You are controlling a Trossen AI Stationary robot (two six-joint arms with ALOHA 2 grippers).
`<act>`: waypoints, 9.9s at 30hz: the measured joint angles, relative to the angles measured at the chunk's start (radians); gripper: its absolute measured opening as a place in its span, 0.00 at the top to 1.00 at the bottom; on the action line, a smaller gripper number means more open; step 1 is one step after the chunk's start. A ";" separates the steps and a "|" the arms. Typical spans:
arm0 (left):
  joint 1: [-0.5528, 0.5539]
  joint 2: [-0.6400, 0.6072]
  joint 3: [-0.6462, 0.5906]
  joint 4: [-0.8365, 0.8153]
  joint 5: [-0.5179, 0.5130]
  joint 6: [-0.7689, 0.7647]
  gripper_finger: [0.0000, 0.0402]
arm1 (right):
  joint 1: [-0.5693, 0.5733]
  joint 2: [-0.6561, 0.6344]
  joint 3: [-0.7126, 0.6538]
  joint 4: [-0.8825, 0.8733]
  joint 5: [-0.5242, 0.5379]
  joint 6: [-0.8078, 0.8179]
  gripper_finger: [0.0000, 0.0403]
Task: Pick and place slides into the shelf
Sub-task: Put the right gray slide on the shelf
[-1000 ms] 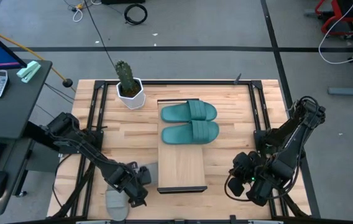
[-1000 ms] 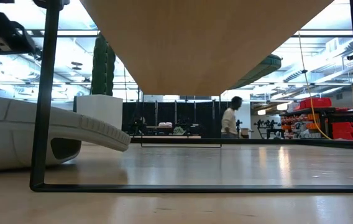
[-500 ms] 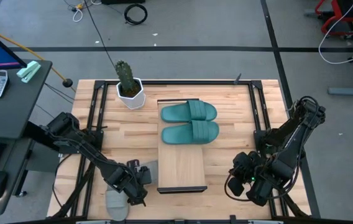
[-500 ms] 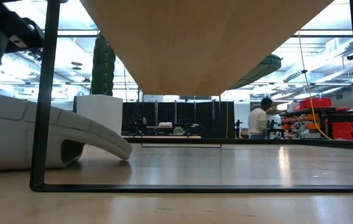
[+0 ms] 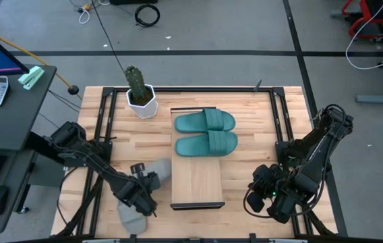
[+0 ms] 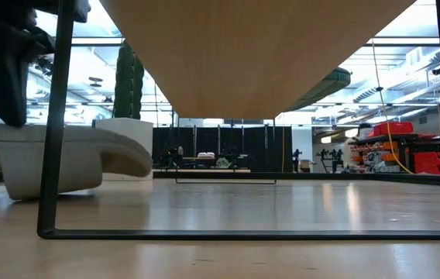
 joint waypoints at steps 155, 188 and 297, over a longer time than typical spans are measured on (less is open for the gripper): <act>0.026 -0.222 0.324 0.132 -0.767 -0.640 0.80 | -0.086 -0.072 0.388 0.107 0.285 -0.881 0.99; 0.241 0.352 0.604 1.606 -1.226 0.333 0.80 | -0.100 -0.482 0.378 -0.124 0.016 -1.156 0.98; 0.151 0.619 0.889 2.587 -0.014 1.805 0.80 | -0.053 -0.472 0.378 -0.187 0.047 -1.087 0.98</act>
